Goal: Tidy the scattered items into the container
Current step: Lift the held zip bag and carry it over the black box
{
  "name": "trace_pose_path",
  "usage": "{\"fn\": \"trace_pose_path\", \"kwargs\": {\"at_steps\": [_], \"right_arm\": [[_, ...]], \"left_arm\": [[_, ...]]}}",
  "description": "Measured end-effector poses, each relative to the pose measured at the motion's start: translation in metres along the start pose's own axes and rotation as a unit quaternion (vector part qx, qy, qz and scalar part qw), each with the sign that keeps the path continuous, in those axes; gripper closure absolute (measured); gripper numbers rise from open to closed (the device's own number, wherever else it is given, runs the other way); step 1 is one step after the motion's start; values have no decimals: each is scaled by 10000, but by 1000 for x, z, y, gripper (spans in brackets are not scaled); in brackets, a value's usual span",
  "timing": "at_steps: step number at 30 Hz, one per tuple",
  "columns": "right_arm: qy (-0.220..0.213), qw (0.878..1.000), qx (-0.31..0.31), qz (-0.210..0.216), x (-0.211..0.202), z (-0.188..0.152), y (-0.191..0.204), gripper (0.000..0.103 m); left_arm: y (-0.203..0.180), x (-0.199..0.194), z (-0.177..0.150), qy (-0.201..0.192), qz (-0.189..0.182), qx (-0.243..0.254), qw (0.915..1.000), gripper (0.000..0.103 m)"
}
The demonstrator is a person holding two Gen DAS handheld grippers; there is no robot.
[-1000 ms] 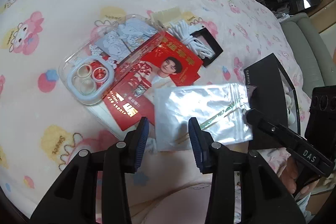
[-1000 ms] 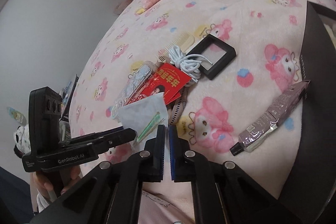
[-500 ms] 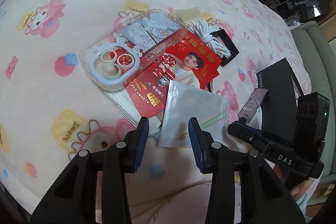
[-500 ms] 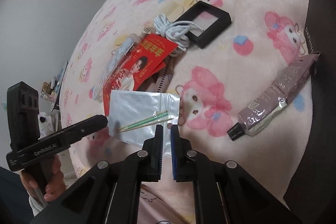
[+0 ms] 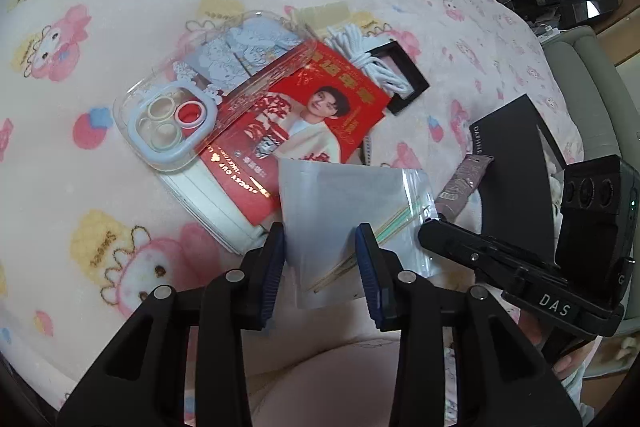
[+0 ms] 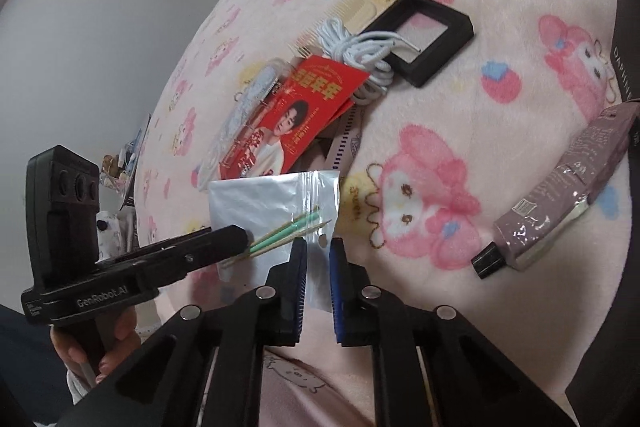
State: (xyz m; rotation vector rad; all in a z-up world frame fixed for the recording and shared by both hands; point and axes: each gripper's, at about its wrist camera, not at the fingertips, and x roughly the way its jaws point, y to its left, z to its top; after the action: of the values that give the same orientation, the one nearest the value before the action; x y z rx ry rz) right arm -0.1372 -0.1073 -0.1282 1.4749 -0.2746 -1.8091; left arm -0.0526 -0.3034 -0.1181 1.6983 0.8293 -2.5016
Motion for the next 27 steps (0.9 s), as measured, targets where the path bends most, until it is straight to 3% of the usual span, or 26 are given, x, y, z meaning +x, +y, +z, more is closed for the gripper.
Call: {"fn": "trace_pose_path", "kwargs": {"at_steps": [5, 9, 19, 22, 27], "right_arm": [[-430, 9988, -229, 41, -55, -6, 17, 95], [-682, 9968, -356, -196, -99, -14, 18, 95], [-1229, 9870, -139, -1029, -214, -21, -57, 94], [-1214, 9856, 33, -1181, -230, -19, -89, 94], [-1037, 9834, 808, -1250, -222, -24, -144, 93]], "left_arm": [[-44, -30, -7, -236, -145, 385, 9989, 69], [-96, -44, -8, -345, -410, 800, 9954, 69], [-247, -1, -10, -52, -887, 1662, 9821, 69], [-277, 28, -11, 141, -764, 1775, 9811, 69], [-303, 78, -15, 652, -136, 2011, 9773, 69]]}}
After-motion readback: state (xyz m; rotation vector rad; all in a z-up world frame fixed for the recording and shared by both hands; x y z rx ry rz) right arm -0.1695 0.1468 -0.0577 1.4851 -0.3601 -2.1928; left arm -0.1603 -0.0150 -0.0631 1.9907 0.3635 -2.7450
